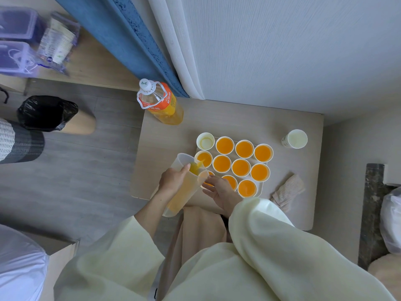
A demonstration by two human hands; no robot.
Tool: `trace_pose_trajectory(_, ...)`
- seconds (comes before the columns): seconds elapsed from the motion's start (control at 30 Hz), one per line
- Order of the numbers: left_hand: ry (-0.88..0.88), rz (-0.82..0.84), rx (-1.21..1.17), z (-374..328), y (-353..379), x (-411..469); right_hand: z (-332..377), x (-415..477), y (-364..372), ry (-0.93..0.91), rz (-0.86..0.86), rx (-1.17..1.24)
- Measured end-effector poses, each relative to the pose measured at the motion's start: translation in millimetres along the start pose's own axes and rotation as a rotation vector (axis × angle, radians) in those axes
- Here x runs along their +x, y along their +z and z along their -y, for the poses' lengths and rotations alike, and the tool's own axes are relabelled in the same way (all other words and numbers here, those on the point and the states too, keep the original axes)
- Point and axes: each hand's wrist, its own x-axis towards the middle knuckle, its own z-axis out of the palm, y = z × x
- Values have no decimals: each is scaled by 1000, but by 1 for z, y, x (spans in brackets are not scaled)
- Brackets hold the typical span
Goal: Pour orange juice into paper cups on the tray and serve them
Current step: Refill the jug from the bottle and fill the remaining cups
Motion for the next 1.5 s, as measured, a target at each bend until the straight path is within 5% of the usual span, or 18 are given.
trace_pose_trajectory(1.5, 47, -10, 18, -2, 0, -3, -5, 12, -1, 10, 0, 1)
